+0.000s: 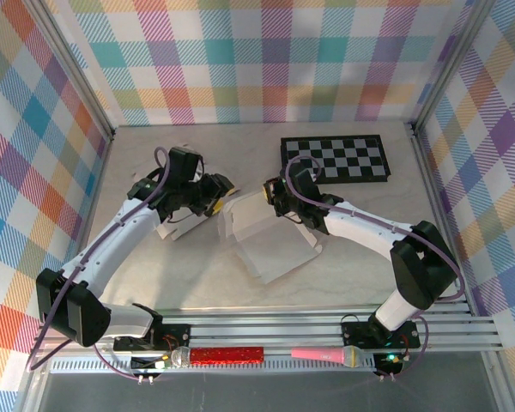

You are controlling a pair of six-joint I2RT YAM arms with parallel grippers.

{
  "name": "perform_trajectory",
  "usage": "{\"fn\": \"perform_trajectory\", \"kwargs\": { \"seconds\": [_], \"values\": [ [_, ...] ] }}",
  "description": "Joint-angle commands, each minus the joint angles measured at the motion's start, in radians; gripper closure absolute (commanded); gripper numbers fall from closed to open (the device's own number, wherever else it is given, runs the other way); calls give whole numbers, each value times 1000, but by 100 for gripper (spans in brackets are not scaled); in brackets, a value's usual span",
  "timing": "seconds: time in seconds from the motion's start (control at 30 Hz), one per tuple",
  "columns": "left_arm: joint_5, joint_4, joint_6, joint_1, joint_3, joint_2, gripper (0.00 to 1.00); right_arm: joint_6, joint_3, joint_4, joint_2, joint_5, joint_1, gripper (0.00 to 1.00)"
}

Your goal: Fold the paper box

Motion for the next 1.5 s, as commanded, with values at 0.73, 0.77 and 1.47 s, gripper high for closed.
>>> {"fn": "perform_trajectory", "kwargs": {
  "seconds": [0.73,0.77,1.47],
  "values": [
    [-19,29,-31,-49,8,123,53,28,-7,59,23,-26,10,100],
    [-20,30,-28,-49,10,132,53,29,-9,61,24,-27,9,100],
    [-241,-181,458,187,-213,-258,42,-136,-210,627,88,-97,42,100]
  ]
}}
